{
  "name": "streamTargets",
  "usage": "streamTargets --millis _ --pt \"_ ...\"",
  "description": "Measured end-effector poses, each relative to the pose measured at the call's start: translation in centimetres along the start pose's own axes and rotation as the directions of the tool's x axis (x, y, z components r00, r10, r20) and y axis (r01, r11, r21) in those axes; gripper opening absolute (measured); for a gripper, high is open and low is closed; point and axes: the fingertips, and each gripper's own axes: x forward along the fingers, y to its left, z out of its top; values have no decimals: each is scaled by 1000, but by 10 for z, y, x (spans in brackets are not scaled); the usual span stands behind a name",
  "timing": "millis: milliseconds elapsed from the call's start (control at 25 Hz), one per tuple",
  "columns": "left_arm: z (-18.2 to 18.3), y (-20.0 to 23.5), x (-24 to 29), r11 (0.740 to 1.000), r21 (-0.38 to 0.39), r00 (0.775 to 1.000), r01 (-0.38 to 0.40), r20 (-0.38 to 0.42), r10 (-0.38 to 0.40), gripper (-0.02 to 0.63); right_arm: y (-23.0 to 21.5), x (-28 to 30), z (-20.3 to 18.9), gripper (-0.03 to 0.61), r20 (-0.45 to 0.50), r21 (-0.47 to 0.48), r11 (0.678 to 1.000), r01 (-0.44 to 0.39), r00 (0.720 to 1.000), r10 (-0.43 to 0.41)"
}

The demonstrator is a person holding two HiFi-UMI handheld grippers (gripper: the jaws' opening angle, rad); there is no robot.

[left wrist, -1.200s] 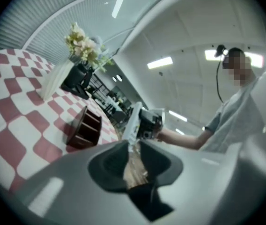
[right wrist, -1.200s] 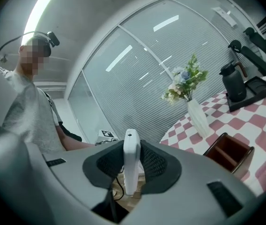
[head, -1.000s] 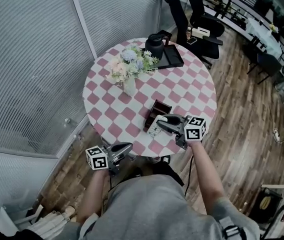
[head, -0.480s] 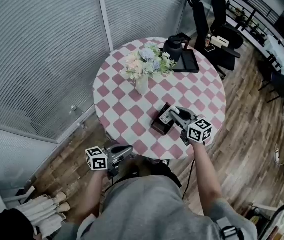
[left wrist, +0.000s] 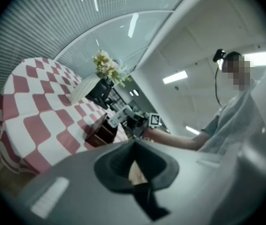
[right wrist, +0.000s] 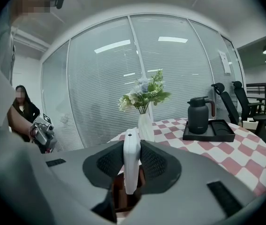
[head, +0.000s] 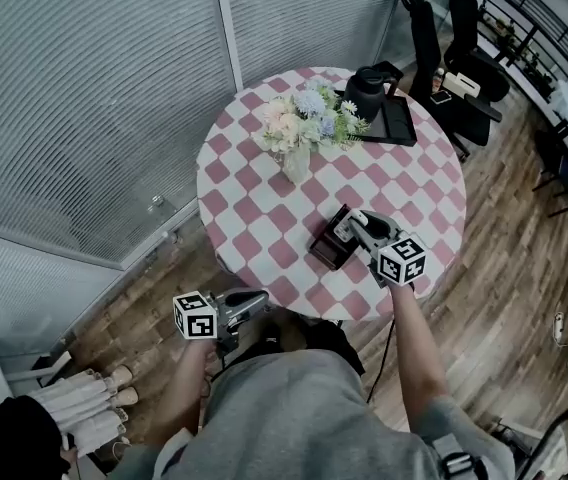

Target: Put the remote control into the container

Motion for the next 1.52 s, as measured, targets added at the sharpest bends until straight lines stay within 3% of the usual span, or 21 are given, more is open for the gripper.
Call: streamTargets --millis 240,600,840,1520 --pt "-5 0 12 1000 -9 1000 -11 -27 11 0 3 13 -26 105 -60 -81 997 -15 998 10" --pt "-13 -6 32 1000 -4 995 14 -99 -14 0 10 30 -52 105 -87 -108 994 -1 996 -8" --pt "-14 -8 38 999 -19 994 30 -102 -32 0 14 37 -63 106 -144 -160 987 -2 989 -21" --pt "-23 -11 33 999 -21 991 48 -121 -50 0 23 42 -96 106 -382 -335 942 -26 918 -110"
